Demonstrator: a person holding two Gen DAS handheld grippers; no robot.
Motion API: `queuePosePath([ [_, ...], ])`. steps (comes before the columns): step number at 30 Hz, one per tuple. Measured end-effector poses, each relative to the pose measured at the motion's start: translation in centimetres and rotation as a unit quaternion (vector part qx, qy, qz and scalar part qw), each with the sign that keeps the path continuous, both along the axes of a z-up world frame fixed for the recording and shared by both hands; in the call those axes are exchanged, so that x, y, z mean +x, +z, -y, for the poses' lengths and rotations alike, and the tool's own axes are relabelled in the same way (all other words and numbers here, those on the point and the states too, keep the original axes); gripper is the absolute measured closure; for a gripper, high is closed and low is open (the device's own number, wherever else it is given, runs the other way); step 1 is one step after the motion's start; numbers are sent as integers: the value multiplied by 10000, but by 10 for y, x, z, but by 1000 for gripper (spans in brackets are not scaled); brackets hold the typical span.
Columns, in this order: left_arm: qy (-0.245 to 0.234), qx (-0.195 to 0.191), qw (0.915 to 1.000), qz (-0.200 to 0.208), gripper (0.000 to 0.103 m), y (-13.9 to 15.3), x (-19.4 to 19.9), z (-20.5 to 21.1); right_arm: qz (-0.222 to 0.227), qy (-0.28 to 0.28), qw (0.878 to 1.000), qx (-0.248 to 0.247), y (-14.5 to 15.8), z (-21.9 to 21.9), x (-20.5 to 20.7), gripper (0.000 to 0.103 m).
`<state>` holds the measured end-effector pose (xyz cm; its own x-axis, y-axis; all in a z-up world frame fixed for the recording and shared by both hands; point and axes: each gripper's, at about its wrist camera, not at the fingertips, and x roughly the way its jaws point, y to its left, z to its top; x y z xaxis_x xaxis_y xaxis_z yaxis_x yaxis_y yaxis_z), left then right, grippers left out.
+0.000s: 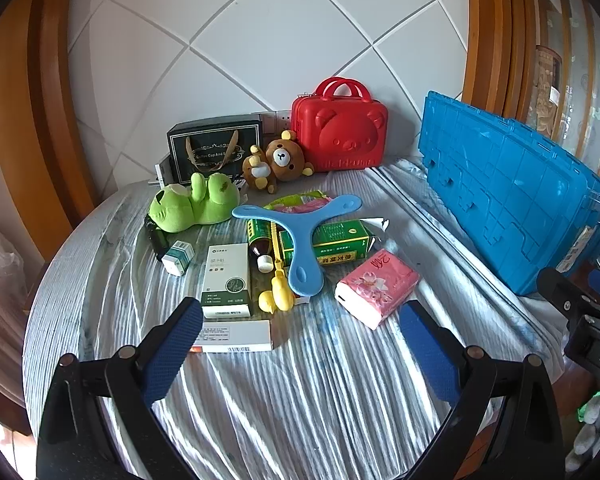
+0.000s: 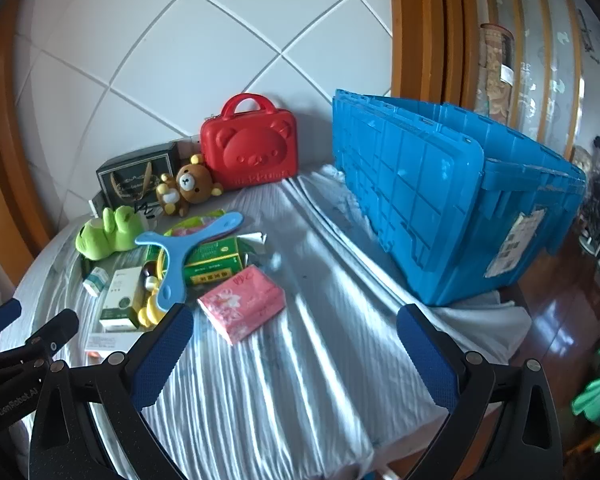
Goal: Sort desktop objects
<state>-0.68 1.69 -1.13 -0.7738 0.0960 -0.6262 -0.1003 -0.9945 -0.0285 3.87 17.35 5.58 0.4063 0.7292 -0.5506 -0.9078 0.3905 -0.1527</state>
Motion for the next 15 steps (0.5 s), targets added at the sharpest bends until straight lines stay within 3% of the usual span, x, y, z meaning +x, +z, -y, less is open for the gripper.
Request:
queuePosePath([
  [8, 32, 11, 10000, 32, 3, -2, -2, 1, 7, -153, 9999, -41, -2, -3, -1, 0],
  [9, 35, 9, 10000, 38, 3, -2, -2, 1, 38, -449, 9990, -45, -2, -3, -1, 0],
  [11, 36, 14, 10000, 56, 3, -2, -3, 1, 37, -449, 9990, -54, -2, -5, -1, 0],
  [12, 37, 14, 10000, 61, 3, -3, -3, 2, 73, -887, 9960, -61, -3, -5, -1, 0],
  [15, 38, 23, 10000, 60, 3, -3, -3, 1, 63, -882, 9960, -87, -3, -6, -1, 0],
])
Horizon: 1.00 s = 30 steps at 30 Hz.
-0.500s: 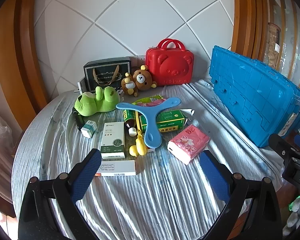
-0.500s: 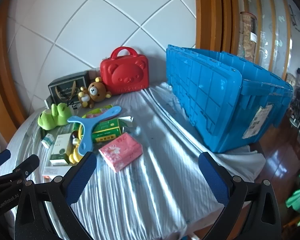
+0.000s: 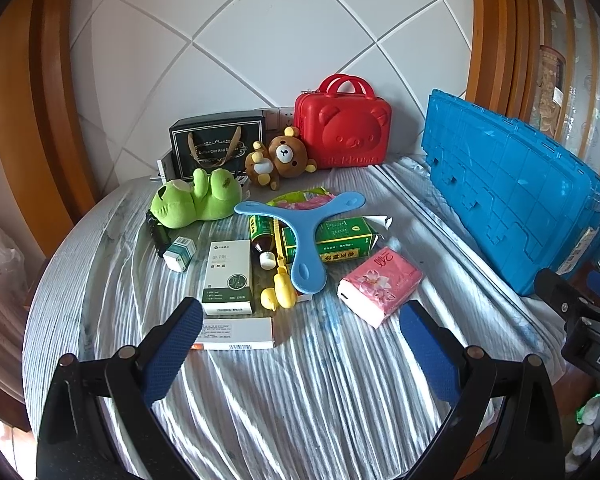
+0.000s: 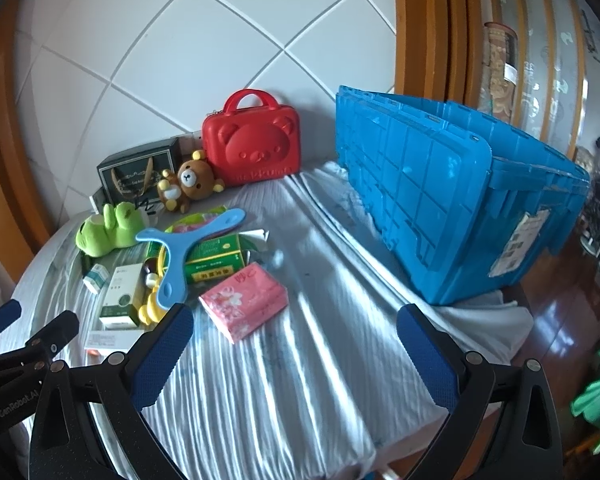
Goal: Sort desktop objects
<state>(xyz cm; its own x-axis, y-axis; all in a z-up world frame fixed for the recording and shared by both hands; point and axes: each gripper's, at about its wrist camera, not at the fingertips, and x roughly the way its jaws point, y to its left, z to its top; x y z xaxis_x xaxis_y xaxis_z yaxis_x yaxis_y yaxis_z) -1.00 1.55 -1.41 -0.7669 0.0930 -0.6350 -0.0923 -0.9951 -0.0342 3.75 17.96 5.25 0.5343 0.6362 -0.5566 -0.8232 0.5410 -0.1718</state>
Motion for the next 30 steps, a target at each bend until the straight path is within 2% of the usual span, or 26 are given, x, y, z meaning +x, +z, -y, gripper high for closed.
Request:
queuePosePath([
  [5, -20, -5, 10000, -2, 3, 0, 1, -1, 44, -357, 9994, -2, 0, 1, 1, 0],
  [6, -19, -9, 10000, 0, 3, 0, 1, -2, 65, -609, 9981, -5, 1, 1, 1, 0],
  [7, -18, -10, 10000, 2, 3, 0, 2, -2, 99, -1094, 9939, -5, 1, 2, 2, 0],
  [9, -15, -13, 10000, 12, 3, 0, 2, -3, 91, -1109, 9938, -11, 0, 3, 2, 0],
  [10, -18, -12, 10000, 22, 3, -1, 2, -3, 130, -1553, 9878, -21, 0, 3, 2, 0],
  [22, -42, 14, 10000, 77, 3, -3, 4, -5, 89, -1637, 9865, -46, -2, 4, 3, 0],
  [24, -178, 60, 9998, 78, 3, -3, 3, -5, 90, -1640, 9864, -48, -2, 5, 3, 0],
  [25, -183, 63, 9998, 85, 3, -3, 3, -5, 106, -1973, 9803, -60, -2, 5, 3, 0],
  [30, -209, 64, 9997, 99, 3, -3, 1, -6, 89, -1987, 9800, -85, -4, 4, 5, 0],
])
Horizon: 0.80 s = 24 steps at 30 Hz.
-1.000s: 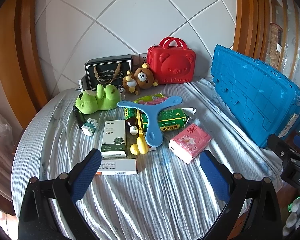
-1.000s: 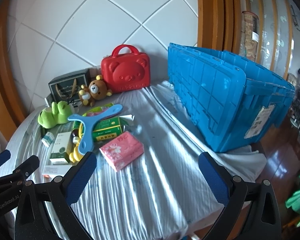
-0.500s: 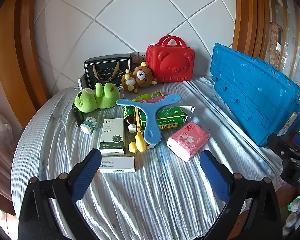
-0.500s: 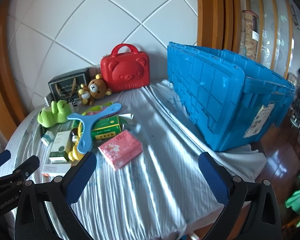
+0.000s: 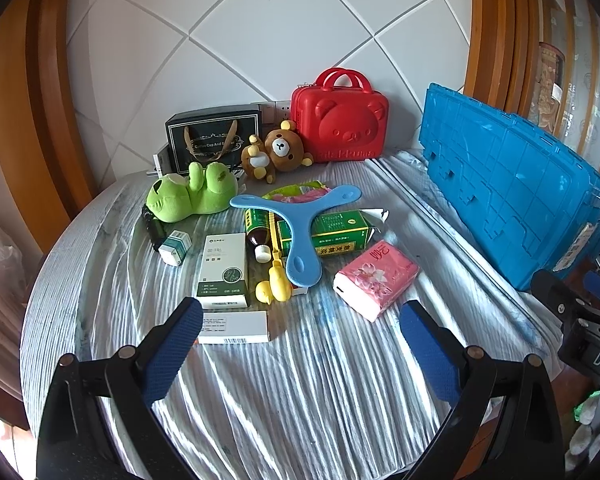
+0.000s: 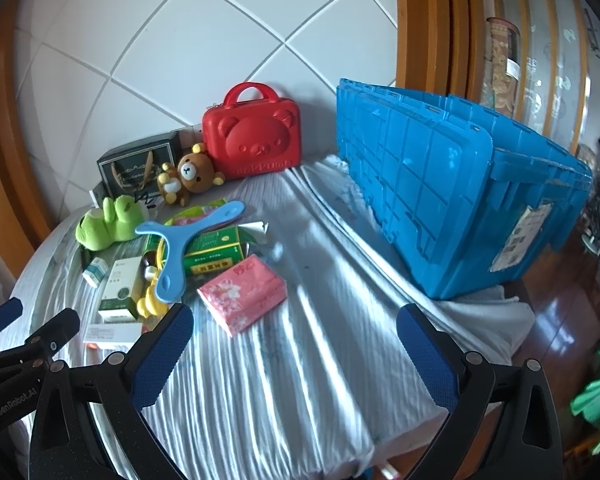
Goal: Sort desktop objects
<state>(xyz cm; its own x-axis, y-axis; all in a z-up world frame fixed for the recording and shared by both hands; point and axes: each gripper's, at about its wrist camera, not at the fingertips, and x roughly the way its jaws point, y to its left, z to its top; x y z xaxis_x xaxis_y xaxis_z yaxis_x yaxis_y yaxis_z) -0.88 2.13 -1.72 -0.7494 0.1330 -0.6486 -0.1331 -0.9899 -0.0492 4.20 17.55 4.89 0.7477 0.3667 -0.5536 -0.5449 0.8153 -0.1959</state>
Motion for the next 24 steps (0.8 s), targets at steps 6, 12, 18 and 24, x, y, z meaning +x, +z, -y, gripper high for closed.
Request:
queuePosePath([
  [6, -13, 39, 10000, 84, 3, -3, -6, 3, -34, -10, 10000, -37, -2, -4, 3, 0],
  [12, 28, 31, 9999, 113, 3, -5, -13, 5, -40, -484, 9988, -85, -5, -9, 8, 0],
  [18, -8, 55, 9998, 213, 3, -11, -21, 8, -62, -892, 9959, -127, -7, -16, 14, 0],
  [24, 16, 127, 9989, 457, 3, -24, -36, 20, -200, -1314, 9909, -196, -14, -26, 24, 0],
])
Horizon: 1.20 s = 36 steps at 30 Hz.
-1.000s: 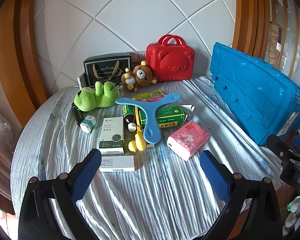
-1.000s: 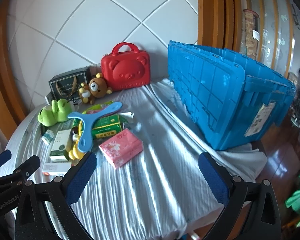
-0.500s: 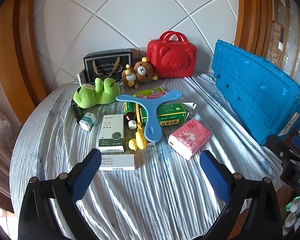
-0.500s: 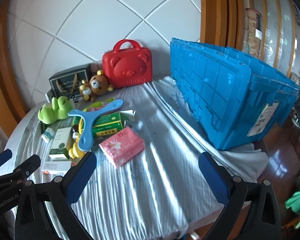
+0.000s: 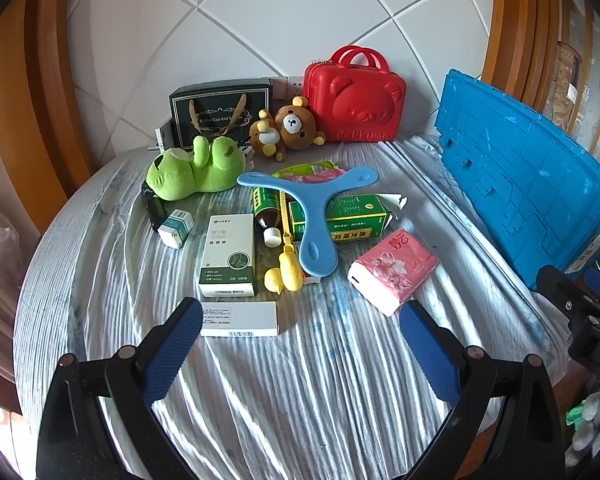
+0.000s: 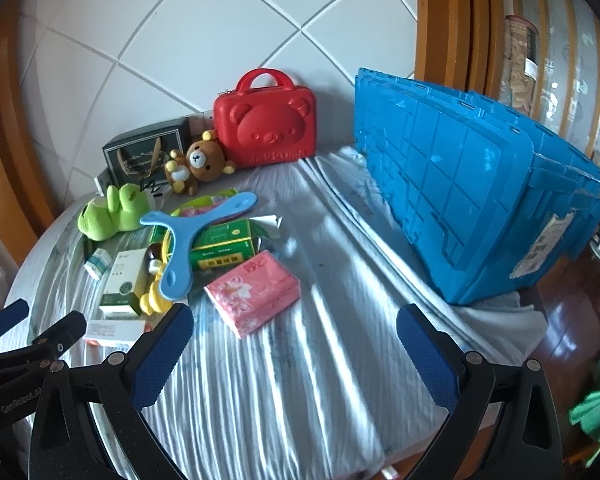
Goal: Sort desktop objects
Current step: 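Grasp the red-ended white box with the left tool while the right tool grasps the pink tissue pack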
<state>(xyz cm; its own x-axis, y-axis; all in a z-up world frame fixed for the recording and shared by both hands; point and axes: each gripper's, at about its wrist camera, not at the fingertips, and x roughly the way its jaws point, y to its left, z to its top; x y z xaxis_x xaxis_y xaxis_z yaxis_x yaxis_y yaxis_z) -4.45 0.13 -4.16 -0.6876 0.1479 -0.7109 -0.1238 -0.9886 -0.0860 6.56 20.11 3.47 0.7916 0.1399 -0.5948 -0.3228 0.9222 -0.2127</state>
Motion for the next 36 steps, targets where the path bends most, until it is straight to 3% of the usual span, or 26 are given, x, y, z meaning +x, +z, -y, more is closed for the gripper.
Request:
queuePosePath([
  [5, 690, -39, 9963, 503, 3, -34, -24, 59, -343, 13, 9994, -4, -16, -5, 20, 0],
  [10, 1588, -81, 9789, 1285, 3, -86, -54, 132, -866, -253, 9959, 29, -44, -7, 56, 0],
  [15, 1865, -209, 9663, 1761, 3, -120, -88, 165, -1357, -685, 9884, 68, -70, -7, 94, 0],
  [18, 1667, 98, 9608, 2212, 3, -135, -108, 163, -1526, -815, 9849, 34, -78, -10, 111, 0],
  [21, 1386, 571, 9662, 2095, 3, -137, -111, 139, -1632, -870, 9827, -54, -86, -15, 127, 0],
  [24, 1081, 307, 9728, 2024, 3, -132, -123, 98, -1742, -931, 9802, -107, -95, -23, 140, 0],
  [26, 1166, 250, 9666, 2267, 3, -141, -132, 79, -1825, -920, 9787, -196, -104, -29, 149, 0],
  [28, 1438, 349, 9592, 2411, 3, -150, -136, 77, -2031, -1364, 9696, -16, -115, -35, 162, 0],
  [33, 2058, 514, 9454, 2474, 3, -150, -129, 71, -2307, -1429, 9625, 37, -132, -51, 186, 0],
  [36, 2082, 700, 9441, 2459, 3, -152, -124, 56, -2520, -1243, 9597, 26, -140, -59, 188, 0],
])
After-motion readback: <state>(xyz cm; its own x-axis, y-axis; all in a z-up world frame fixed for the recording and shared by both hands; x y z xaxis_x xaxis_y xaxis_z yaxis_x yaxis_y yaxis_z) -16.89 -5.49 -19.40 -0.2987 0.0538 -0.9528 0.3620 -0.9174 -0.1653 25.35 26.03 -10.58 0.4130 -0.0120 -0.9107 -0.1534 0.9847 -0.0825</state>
